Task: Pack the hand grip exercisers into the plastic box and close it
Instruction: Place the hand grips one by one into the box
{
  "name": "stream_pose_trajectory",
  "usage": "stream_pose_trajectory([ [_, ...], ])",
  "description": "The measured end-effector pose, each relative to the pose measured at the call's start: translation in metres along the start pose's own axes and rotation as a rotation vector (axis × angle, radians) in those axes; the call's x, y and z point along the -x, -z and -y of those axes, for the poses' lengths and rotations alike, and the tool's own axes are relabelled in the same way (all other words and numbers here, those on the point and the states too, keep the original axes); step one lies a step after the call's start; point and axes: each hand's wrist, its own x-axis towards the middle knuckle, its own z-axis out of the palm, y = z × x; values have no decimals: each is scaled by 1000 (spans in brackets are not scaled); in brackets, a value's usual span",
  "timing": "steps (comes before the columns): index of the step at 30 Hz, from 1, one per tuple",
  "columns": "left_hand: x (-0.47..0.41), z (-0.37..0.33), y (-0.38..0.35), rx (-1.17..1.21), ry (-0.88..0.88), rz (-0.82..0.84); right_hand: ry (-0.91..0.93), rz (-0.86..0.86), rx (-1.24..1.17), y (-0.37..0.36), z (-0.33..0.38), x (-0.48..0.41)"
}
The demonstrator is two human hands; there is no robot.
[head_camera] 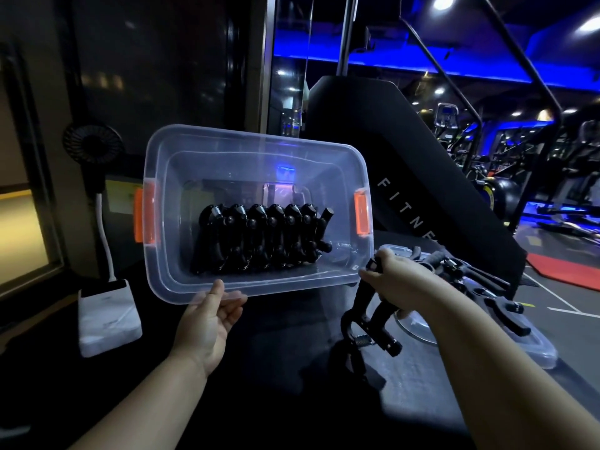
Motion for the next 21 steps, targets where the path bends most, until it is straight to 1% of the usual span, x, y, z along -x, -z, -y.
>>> stream_pose_trajectory([
  [3, 0, 0, 0, -1, 0, -1, -53, 98, -19, 4, 13, -4],
  [6, 0, 0, 0, 3, 1, 0, -54, 106, 56, 1, 24, -10],
  [9, 1, -1, -1, 7, 5, 2, -45, 63, 62, -1, 27, -12],
  [11, 2, -1, -1, 6, 9, 5, -26, -2, 43, -1, 25, -13],
  [16, 2, -1, -1, 6, 12, 4, 30, -75, -142, -11, 18, -19],
  [17, 2, -1, -1, 7, 13, 4, 43, -93, -147, -15, 16, -21],
  [19, 2, -1, 0, 7, 18, 7, 68, -118, -72, -20, 13, -22],
  [21, 1, -1, 1, 12, 21, 9, 89, -109, -53, -25, 12, -22],
])
